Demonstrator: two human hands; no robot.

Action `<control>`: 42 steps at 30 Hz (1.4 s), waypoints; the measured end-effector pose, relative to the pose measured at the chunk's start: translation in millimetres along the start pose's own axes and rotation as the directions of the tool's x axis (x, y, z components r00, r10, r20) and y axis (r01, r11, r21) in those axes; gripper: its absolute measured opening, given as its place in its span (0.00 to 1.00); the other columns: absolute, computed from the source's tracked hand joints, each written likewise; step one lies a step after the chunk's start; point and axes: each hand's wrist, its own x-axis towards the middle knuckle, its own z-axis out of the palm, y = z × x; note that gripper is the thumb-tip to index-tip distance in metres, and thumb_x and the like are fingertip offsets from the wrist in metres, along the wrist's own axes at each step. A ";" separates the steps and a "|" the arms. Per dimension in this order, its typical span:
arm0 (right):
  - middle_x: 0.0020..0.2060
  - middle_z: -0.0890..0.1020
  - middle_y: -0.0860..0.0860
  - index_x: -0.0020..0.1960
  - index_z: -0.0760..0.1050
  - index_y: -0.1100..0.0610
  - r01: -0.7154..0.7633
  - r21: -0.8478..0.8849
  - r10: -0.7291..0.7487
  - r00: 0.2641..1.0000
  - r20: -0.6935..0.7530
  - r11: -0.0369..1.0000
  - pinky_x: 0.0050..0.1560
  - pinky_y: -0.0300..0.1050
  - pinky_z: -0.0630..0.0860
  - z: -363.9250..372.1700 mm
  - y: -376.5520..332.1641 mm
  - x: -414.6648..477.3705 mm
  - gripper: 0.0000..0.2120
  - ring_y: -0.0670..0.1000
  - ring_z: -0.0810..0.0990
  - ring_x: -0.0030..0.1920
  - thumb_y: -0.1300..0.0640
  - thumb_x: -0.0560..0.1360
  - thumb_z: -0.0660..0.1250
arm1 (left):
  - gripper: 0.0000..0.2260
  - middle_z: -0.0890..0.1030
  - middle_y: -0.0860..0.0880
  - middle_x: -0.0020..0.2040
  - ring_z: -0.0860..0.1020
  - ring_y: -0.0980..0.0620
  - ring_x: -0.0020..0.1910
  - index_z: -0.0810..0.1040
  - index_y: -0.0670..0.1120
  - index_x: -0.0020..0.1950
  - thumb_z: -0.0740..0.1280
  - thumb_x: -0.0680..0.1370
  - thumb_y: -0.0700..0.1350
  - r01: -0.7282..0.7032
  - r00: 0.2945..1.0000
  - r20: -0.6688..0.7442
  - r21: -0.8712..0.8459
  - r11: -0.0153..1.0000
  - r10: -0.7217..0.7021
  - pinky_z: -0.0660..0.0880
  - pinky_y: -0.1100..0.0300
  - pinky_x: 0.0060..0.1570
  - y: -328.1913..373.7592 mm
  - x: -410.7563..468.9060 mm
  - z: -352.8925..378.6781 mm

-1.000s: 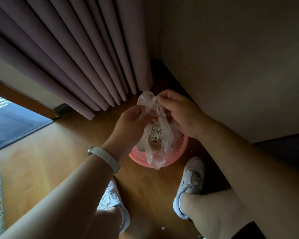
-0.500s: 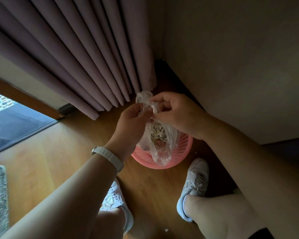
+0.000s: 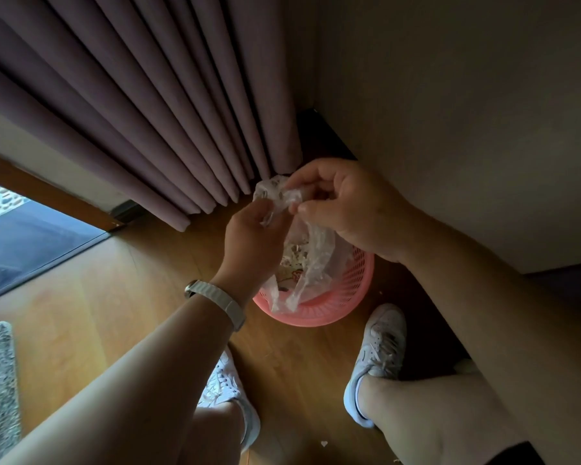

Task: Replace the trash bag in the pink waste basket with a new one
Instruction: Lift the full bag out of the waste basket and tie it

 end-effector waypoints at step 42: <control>0.48 0.81 0.43 0.58 0.78 0.51 -0.116 -0.223 0.055 0.963 -0.263 0.968 0.51 0.38 0.80 -4.0 30.3 15.0 0.11 0.42 0.80 0.50 0.59 0.76 0.69 | 0.07 0.76 0.51 0.49 0.76 0.53 0.45 0.80 0.47 0.54 0.69 0.77 0.46 -0.240 0.966 0.214 0.520 0.820 0.148 0.70 0.64 0.40 -24.3 -5.6 -75.3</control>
